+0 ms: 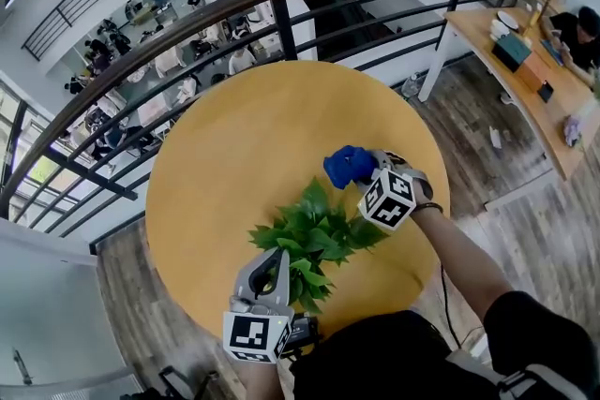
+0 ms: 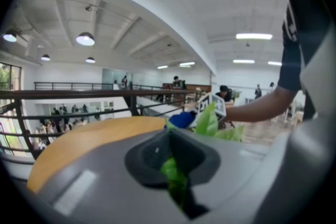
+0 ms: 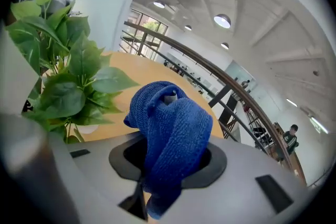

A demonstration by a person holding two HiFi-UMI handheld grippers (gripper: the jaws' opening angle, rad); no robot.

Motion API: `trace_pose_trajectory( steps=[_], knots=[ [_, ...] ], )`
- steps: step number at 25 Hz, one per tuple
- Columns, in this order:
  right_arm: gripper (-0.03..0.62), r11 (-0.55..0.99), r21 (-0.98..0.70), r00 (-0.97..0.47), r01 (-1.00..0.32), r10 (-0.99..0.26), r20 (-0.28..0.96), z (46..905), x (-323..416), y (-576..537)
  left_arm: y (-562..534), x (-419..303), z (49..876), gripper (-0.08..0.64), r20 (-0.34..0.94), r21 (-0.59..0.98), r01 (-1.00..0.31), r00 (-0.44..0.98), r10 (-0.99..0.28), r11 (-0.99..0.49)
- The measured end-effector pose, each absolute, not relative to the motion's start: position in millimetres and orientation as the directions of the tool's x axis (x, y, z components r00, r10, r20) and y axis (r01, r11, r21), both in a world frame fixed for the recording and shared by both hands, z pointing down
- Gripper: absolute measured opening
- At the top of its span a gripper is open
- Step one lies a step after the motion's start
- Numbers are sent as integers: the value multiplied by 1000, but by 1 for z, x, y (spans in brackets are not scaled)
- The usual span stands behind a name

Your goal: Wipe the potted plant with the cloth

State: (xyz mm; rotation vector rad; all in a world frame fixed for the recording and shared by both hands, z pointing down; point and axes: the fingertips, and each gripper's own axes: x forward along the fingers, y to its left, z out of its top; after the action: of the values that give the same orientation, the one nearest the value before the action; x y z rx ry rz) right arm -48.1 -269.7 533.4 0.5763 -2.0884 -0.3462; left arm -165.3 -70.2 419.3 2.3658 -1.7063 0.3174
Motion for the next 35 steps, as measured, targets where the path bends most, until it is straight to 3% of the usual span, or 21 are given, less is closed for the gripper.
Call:
trace_pose_trajectory(
  steps=[3, 6, 9, 11, 17, 22, 25, 27, 29, 31, 35],
  knots=[
    [146, 825, 471, -552, -313, -562, 616, 489, -55, -268, -72, -168, 418, 2, 287, 45, -953, 299, -910, -299],
    [146, 866, 446, -699, -227, -464, 544, 453, -82, -234, -74, -166, 418, 2, 285, 46, -956, 289, -914, -289],
    [146, 897, 438, -741, -65, -337, 581, 465, -104, -196, -75, -164, 418, 2, 291, 41, -958, 283, -914, -284],
    [146, 899, 436, -693, -25, -330, 641, 492, -105, -194, -74, -164, 416, 2, 295, 41, -958, 284, -912, -285],
    [146, 893, 423, -493, -155, -441, 750, 551, -68, -246, -67, -165, 418, 1, 296, 38, -959, 281, -913, -282],
    [146, 864, 469, -652, -185, -465, 599, 472, -95, -229, -66, -168, 416, 2, 290, 40, -957, 286, -913, -287],
    [146, 900, 428, -787, -80, -320, 527, 427, -129, -186, -66, -169, 417, 2, 285, 41, -958, 283, -916, -283],
    [146, 928, 368, -800, 55, -180, 572, 435, -145, -155, -66, -168, 418, 1, 281, 43, -958, 284, -917, -284],
    [146, 924, 356, -748, 141, -136, 649, 467, -151, -145, -66, -168, 419, 0, 278, 47, -957, 287, -917, -286],
    [146, 919, 373, -691, 129, -187, 698, 496, -147, -159, -67, -167, 419, 0, 278, 50, -956, 292, -915, -290],
    [146, 939, 342, -633, -42, -290, 718, 513, -126, -210, -69, -165, 416, 0, 279, 51, -955, 294, -914, -292]
  ],
)
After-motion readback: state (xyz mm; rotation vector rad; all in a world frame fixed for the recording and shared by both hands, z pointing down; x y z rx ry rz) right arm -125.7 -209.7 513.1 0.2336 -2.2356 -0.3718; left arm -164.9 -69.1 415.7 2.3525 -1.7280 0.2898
